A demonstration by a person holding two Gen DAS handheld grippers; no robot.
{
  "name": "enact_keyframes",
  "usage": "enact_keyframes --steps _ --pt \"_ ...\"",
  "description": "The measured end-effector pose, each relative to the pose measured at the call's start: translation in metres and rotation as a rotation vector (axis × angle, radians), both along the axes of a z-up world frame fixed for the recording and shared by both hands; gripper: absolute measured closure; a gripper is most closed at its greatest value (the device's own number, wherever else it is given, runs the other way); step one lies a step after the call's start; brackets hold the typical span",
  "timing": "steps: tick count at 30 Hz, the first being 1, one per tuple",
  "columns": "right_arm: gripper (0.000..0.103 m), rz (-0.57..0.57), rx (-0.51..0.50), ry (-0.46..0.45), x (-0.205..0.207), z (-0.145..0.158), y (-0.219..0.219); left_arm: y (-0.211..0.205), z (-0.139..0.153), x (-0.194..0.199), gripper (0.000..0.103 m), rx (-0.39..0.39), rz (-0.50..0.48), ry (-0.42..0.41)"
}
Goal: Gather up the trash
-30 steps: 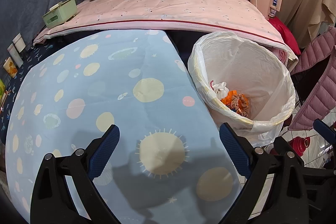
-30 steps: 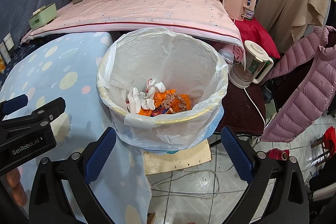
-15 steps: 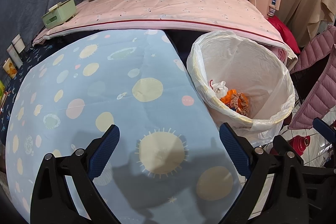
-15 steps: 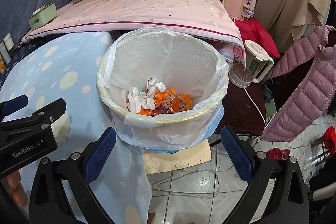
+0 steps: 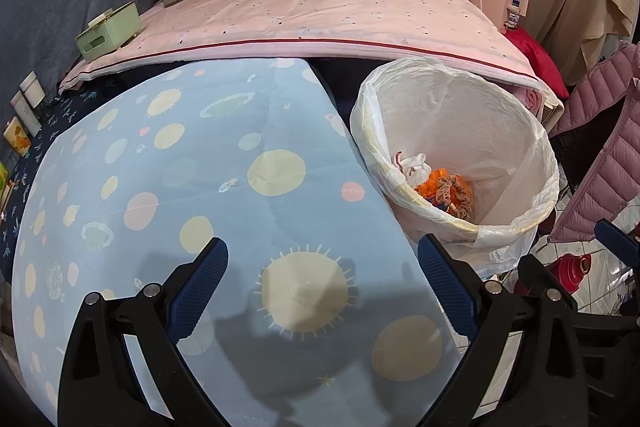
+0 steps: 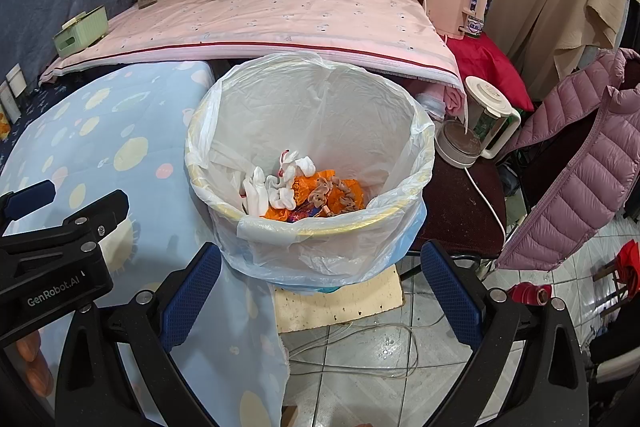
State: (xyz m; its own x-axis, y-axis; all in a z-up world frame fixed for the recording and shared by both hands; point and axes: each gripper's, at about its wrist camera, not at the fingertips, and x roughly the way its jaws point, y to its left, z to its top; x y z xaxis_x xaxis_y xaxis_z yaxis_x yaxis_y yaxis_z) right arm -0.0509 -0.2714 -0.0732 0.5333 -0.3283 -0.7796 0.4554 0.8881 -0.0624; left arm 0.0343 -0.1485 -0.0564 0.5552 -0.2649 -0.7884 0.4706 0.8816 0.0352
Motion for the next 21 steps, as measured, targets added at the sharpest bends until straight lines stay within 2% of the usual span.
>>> enact_keyframes --steps 21 --pt "0.007 -0.002 0.002 0.003 -0.0036 0.0004 -0.0013 0.0 -0.0007 0.0011 0.011 -0.003 -0.016 -0.006"
